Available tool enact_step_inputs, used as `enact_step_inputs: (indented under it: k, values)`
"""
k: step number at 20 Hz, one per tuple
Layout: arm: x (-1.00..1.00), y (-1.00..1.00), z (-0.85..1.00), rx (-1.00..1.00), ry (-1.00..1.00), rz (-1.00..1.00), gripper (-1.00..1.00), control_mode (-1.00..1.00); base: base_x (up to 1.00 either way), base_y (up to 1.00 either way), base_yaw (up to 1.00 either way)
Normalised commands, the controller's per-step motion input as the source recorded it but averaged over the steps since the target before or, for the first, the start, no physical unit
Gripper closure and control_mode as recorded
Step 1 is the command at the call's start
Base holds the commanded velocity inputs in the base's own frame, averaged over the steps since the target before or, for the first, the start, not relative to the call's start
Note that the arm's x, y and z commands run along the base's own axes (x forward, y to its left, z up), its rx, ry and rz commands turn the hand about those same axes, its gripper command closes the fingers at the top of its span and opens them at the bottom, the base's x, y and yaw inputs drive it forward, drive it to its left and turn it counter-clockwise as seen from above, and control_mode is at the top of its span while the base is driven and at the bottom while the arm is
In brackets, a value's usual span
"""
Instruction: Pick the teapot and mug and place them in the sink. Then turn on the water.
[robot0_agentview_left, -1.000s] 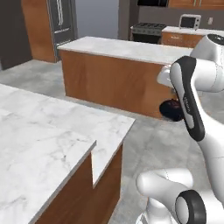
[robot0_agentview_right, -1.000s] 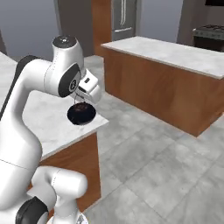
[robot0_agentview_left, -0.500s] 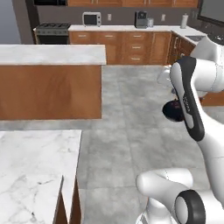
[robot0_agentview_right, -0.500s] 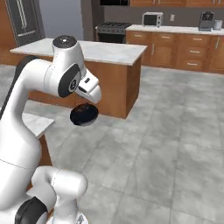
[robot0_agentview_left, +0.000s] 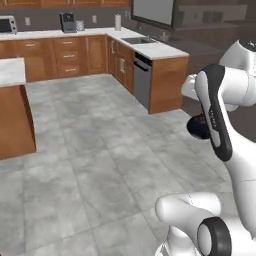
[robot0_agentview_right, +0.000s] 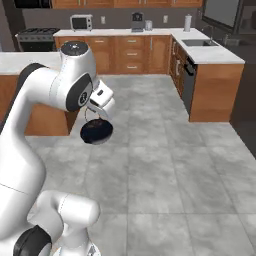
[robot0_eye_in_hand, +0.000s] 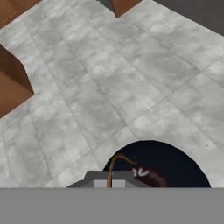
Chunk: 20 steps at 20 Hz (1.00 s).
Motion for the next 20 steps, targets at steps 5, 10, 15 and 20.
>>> enact_step_inputs:
  k: [5,10,15,20]
  values:
    - [0.00,0.00,0.00,0.00,0.00,0.00,1.00,1.00,0.04,-0.96,-0.42]
    - [0.00,0.00,0.00,0.00,0.00,0.00,1.00,1.00,0.13,-0.99,-0.29]
    - [0.00,0.00,0.00,0.00,0.00,0.00,1.00,1.00,0.41,-0.68,-0.02]
    - [0.00,0.00,0.00,0.00,0.00,0.00,1.00,1.00,0.92,-0.43,0.29]
